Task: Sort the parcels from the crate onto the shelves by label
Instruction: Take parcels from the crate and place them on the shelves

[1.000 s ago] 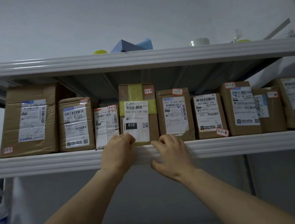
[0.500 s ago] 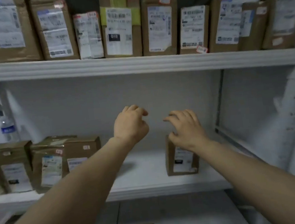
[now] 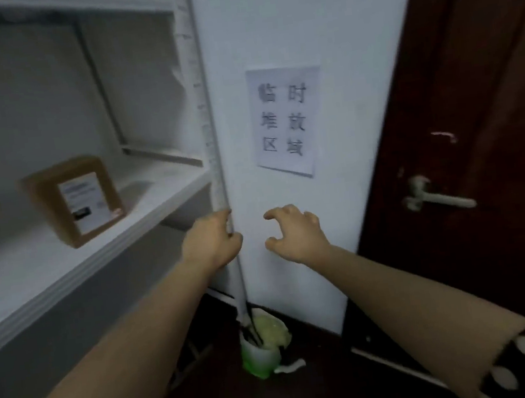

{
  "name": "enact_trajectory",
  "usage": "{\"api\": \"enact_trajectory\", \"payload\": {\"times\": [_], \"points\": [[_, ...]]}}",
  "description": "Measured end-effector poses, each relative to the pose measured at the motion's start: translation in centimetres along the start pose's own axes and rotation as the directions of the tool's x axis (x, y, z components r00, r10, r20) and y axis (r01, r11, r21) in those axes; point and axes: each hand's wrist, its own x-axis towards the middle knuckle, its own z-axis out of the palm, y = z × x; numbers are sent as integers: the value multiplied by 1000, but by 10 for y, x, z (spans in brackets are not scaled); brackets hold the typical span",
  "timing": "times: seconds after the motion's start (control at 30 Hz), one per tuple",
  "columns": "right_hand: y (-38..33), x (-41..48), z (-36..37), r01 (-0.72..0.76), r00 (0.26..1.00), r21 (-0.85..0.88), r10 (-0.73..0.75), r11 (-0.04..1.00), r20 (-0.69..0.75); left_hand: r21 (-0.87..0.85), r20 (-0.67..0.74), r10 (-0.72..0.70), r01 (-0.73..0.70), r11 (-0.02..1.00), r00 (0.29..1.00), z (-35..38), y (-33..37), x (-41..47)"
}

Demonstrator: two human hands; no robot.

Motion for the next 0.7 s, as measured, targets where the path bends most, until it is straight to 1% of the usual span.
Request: {"api": "enact_trajectory", "payload": {"times": [0.07, 0.17, 0.27, 0.4, 0.53, 0.6, 0.7], "points": [[40, -52, -3, -176, 984, 81, 175, 981, 19, -51, 109, 53, -48, 998, 993, 33, 42, -17], [100, -138, -10, -402, 913, 183, 408, 897, 4, -93, 258, 204, -186, 978, 944, 81, 112, -56], [152, -232, -21, -568, 801, 284, 598, 772, -25, -131, 359, 348, -322, 938, 866, 122, 186, -110], [212, -373, -42, -693, 649, 367, 759, 620, -57, -234, 451, 515, -460, 856, 729, 167, 292, -197], [265, -529, -63, -799, 429, 416, 896, 435, -113, -333, 527, 654, -576, 746, 542, 205, 397, -310], [289, -603, -73, -822, 311, 455, 939, 342, -145, -378, 561, 699, -615, 692, 443, 224, 443, -366], [314, -700, -90, -826, 144, 525, 977, 206, -156, -442, 582, 749, -651, 617, 316, 247, 504, -440]]}}
